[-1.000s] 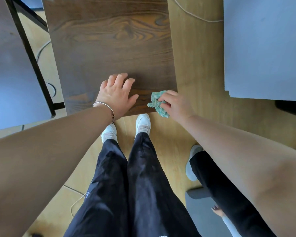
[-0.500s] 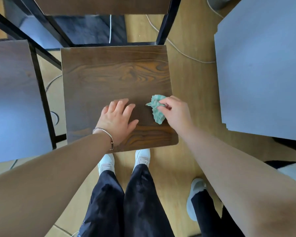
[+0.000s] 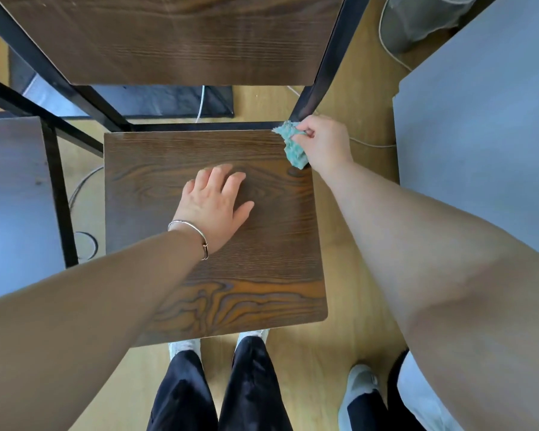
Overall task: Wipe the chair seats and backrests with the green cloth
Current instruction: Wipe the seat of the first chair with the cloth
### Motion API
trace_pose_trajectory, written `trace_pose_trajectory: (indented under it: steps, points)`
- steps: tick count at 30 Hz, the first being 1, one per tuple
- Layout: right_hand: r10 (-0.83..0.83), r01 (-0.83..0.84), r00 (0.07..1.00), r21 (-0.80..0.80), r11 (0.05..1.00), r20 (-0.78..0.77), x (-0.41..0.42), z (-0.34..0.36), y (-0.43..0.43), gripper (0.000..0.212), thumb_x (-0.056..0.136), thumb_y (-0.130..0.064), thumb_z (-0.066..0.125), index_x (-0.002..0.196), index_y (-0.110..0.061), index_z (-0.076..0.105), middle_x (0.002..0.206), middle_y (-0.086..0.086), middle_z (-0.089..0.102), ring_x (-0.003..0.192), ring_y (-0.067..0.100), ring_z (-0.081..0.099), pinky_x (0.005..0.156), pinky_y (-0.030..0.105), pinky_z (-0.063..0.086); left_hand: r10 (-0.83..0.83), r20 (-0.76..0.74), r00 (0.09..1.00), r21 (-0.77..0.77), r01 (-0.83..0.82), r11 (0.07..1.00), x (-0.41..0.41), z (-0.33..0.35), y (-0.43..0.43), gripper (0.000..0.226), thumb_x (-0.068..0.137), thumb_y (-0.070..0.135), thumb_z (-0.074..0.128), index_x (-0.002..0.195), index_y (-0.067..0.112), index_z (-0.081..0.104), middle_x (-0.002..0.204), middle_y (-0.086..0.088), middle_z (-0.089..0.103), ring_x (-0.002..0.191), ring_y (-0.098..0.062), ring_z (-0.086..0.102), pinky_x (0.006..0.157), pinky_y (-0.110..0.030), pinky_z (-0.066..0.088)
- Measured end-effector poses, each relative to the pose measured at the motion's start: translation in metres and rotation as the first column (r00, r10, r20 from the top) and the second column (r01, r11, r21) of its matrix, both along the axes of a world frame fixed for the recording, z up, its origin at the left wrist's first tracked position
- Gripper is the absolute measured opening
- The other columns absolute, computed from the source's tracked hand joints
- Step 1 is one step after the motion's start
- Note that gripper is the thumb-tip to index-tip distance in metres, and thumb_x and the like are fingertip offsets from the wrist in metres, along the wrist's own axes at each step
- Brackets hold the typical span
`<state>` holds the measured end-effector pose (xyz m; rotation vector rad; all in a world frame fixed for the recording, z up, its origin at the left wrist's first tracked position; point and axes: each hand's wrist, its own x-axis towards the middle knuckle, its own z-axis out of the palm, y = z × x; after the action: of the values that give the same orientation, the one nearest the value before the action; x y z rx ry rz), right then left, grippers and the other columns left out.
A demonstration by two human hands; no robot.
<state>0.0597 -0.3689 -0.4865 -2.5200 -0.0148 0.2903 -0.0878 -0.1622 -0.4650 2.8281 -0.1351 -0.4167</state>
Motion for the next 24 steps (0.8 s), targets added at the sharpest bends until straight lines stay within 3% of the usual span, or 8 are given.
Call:
trace_pose_trajectory:
  steps: [8, 13, 19, 24]
  points:
    - [0.055, -0.049, 0.987, 0.041, 0.998, -0.149, -0.007, 0.002, -0.018, 0.017, 0.082, -0.019, 0.075, 0.099, -0.016, 0.074, 0.093, -0.005, 0.066, 0.085, 0.008, 0.06, 0.079, 0.021, 0.049, -0.022, -0.026, 0.999, -0.01, 0.021, 1.0, 0.0, 0.004, -0.003, 0.056, 0.095, 0.051, 0.044, 0.141, 0.019, 0.039, 0.146, -0.007, 0.037, 0.126, -0.034, 0.036, 0.102, -0.049, 0.034]
    - [0.139, -0.137, 0.975, 0.02, 0.99, -0.175, -0.063, 0.004, -0.036, 0.014, 0.081, -0.017, 0.075, 0.093, -0.011, 0.074, 0.089, -0.006, 0.062, 0.078, 0.009, 0.057, 0.071, 0.018, 0.046, -0.064, -0.072, 0.995, -0.013, 0.063, 0.998, -0.02, 0.01, -0.01, 0.057, 0.095, 0.051, 0.044, 0.141, 0.019, 0.039, 0.146, -0.008, 0.036, 0.125, -0.035, 0.036, 0.101, -0.05, 0.034]
    - [0.164, -0.164, 0.956, 0.023, 0.986, -0.242, -0.142, 0.009, -0.061, 0.007, 0.079, -0.012, 0.077, 0.085, -0.011, 0.074, 0.084, -0.001, 0.062, 0.068, 0.01, 0.054, 0.061, 0.006, 0.035, -0.123, -0.092, 0.988, -0.021, 0.122, 0.992, -0.052, 0.014, -0.02, 0.058, 0.094, 0.051, 0.044, 0.141, 0.019, 0.039, 0.146, -0.007, 0.036, 0.125, -0.036, 0.036, 0.1, -0.049, 0.033]
    - [0.188, -0.19, 0.942, 0.021, 0.982, -0.277, -0.211, 0.015, -0.078, 0.008, 0.079, -0.011, 0.077, 0.086, -0.008, 0.075, 0.087, 0.002, 0.065, 0.069, 0.014, 0.057, 0.062, 0.017, 0.042, -0.149, -0.098, 0.984, -0.022, 0.148, 0.989, -0.079, 0.017, -0.026, 0.058, 0.094, 0.052, 0.042, 0.142, 0.019, 0.039, 0.146, -0.007, 0.036, 0.125, -0.035, 0.036, 0.101, -0.049, 0.034]
